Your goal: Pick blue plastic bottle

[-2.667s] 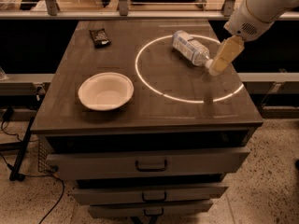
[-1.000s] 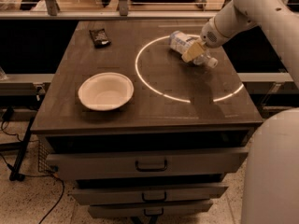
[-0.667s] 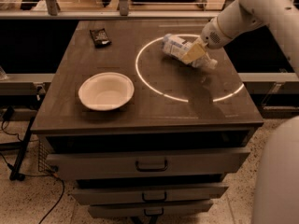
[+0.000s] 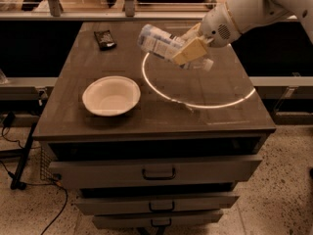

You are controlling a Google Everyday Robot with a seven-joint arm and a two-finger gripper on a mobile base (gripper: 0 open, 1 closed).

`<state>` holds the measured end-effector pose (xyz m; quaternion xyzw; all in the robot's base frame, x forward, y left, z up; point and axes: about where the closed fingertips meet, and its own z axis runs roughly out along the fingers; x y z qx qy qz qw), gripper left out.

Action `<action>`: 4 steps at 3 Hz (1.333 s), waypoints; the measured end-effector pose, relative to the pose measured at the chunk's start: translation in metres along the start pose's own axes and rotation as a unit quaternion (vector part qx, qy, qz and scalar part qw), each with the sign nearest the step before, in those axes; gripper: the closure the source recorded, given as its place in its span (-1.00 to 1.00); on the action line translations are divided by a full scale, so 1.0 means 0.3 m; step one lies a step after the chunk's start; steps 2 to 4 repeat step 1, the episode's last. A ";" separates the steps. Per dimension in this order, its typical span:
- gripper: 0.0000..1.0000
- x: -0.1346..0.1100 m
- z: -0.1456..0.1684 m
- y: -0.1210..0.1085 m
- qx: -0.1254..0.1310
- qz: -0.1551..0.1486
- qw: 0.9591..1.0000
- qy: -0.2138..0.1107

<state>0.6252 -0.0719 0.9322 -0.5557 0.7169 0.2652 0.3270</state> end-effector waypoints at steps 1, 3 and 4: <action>1.00 -0.032 0.006 0.029 -0.010 -0.007 1.000 -0.009; 1.00 -0.032 0.006 0.029 -0.010 -0.007 1.000 -0.009; 1.00 -0.032 0.006 0.029 -0.010 -0.007 1.000 -0.009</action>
Offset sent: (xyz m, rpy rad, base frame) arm 0.0000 0.0000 0.0000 0.0000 0.0000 0.0000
